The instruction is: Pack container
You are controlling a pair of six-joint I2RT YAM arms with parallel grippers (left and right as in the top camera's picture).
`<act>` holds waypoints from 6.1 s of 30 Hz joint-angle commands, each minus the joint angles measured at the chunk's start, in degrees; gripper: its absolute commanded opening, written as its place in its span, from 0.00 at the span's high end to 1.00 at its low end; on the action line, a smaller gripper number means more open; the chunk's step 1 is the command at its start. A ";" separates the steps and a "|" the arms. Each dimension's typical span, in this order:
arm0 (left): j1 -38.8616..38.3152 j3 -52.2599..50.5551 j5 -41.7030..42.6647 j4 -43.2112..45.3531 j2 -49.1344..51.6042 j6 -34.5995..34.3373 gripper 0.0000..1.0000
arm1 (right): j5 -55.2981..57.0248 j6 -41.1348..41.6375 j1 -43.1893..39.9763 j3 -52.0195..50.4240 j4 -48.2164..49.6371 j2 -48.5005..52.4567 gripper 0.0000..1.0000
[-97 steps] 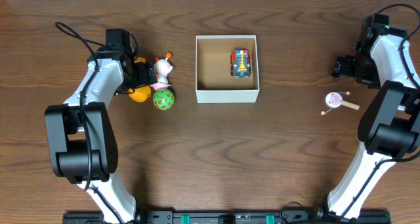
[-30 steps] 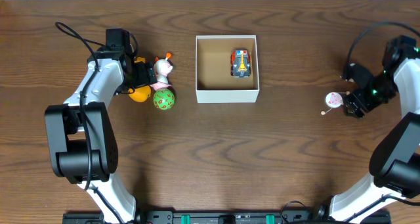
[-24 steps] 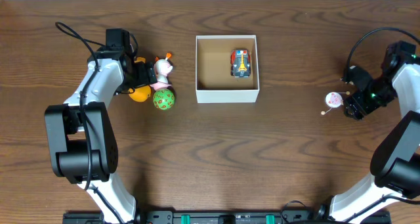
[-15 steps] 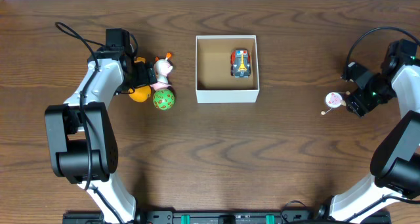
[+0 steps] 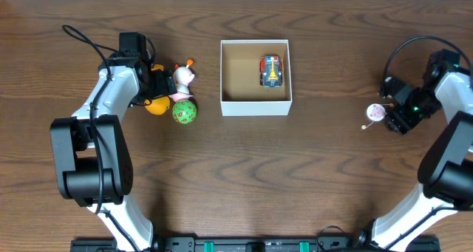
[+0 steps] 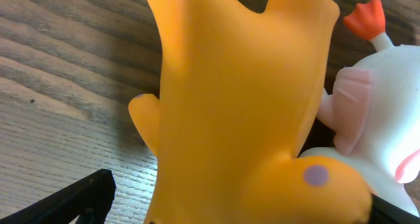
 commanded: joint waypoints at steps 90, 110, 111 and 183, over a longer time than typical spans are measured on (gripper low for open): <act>0.04 0.35 -0.04 -0.13 0.57 0.39 0.02 | -12.15 4.13 42.73 30.71 -16.11 7.45 0.99; 0.04 0.35 -0.04 -0.13 0.55 0.39 0.02 | -12.17 4.15 41.31 30.67 -16.22 8.48 0.63; 0.04 0.35 -0.04 -0.15 0.55 0.39 0.03 | -12.17 4.15 41.31 30.67 -16.22 8.48 0.61; 0.04 0.35 -0.07 -0.15 0.57 0.39 0.02 | -0.46 55.67 8.46 11.34 3.26 4.85 0.01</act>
